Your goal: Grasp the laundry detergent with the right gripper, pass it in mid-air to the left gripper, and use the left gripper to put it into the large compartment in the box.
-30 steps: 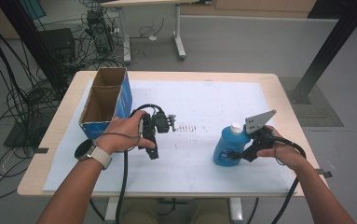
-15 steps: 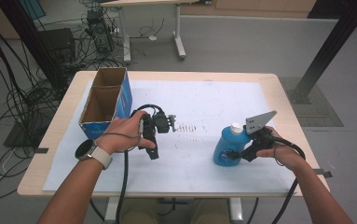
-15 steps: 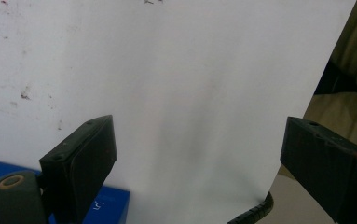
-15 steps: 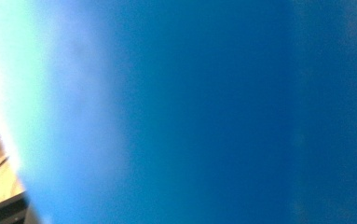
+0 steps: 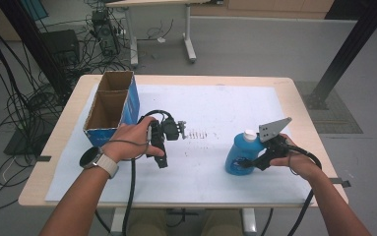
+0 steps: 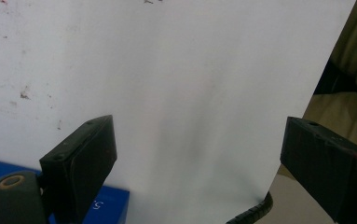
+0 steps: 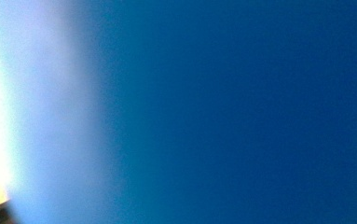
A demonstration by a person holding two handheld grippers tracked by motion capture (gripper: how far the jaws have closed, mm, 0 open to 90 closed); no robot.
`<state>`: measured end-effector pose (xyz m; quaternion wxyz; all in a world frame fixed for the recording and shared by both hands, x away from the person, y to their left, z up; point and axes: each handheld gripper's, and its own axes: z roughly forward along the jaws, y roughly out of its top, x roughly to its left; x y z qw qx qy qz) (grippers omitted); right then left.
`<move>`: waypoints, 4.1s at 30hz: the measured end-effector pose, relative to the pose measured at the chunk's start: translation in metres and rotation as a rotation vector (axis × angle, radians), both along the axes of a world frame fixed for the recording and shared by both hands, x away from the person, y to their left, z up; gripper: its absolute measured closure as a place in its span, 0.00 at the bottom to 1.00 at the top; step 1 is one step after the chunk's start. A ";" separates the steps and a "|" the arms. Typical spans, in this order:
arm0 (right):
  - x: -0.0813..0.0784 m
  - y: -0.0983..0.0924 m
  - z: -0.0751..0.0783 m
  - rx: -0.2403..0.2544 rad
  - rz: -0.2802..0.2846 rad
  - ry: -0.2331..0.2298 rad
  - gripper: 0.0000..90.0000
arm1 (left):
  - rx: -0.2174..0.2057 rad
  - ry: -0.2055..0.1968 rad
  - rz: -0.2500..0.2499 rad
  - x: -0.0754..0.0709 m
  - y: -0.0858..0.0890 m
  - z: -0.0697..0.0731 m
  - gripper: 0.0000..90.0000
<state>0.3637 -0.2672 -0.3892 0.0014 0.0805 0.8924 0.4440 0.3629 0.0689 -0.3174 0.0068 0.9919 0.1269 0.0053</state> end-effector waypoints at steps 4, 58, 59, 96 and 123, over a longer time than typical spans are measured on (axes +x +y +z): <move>0.000 0.000 0.000 0.003 0.004 0.000 0.36 | 0.001 0.002 0.003 0.000 0.000 0.000 0.12; 0.000 0.000 -0.005 0.030 0.037 -0.023 0.47 | -0.002 0.003 0.004 0.000 0.000 0.000 0.12; 0.000 0.000 -0.005 0.030 0.035 -0.021 0.47 | 0.001 0.004 0.003 0.000 0.000 0.000 0.12; -0.001 0.001 -0.004 0.020 0.021 -0.022 0.48 | -0.004 0.000 0.003 -0.002 0.004 0.004 0.12; -0.001 0.001 -0.004 0.024 0.018 -0.023 0.48 | -0.011 -0.004 0.008 -0.002 0.006 0.005 0.12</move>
